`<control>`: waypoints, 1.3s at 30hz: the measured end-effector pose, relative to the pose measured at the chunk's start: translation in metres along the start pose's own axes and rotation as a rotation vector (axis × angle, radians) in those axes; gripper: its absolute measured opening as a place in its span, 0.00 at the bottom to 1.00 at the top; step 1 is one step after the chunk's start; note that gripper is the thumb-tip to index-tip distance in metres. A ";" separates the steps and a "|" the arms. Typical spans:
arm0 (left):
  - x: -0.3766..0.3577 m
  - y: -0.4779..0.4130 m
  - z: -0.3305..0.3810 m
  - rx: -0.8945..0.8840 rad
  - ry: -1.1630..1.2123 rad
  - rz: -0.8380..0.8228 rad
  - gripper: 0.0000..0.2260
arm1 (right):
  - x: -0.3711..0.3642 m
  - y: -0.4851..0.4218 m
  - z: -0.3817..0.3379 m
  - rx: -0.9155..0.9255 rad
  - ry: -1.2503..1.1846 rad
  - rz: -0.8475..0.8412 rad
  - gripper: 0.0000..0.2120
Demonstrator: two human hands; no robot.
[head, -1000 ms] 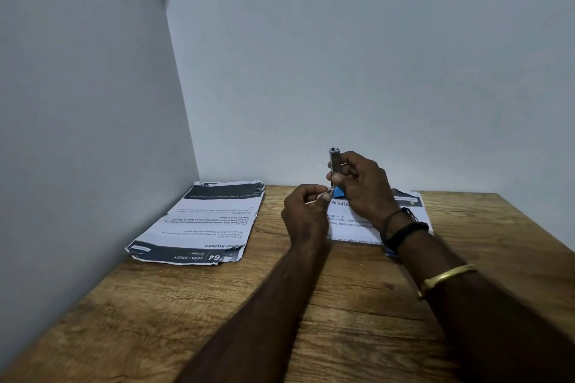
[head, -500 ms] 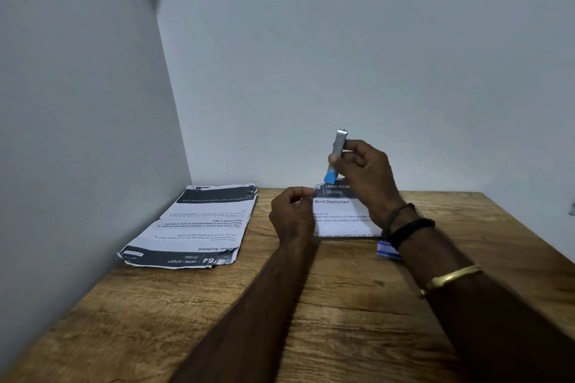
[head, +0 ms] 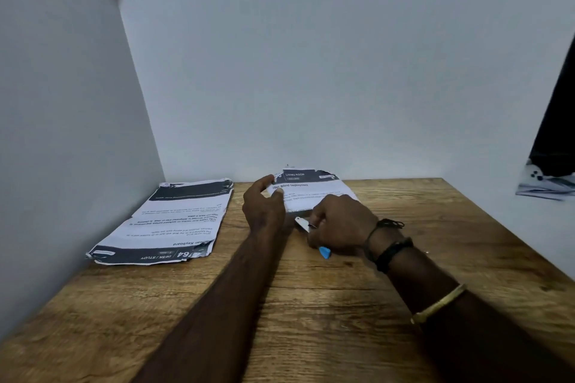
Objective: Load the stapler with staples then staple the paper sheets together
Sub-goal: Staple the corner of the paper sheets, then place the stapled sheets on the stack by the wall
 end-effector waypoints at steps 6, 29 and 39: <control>-0.002 -0.002 -0.003 -0.012 -0.016 0.005 0.18 | -0.007 -0.003 0.005 0.008 -0.006 0.049 0.15; -0.099 0.071 0.032 -0.162 -0.078 -0.382 0.31 | 0.050 0.007 0.103 -0.530 -0.543 0.706 0.09; -0.158 0.101 0.032 -0.218 -0.414 -0.512 0.21 | 0.043 -0.003 0.157 -0.637 -0.339 0.520 0.08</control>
Point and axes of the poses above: each hand's wrist, its own y-axis away from the middle knuckle, its own x-axis out of the back of the hand, z = x × y, the point moved 1 cm from there along -y, towards the middle knuckle, and after that the axes turned 12 degrees about z, right-handed, at the moved point
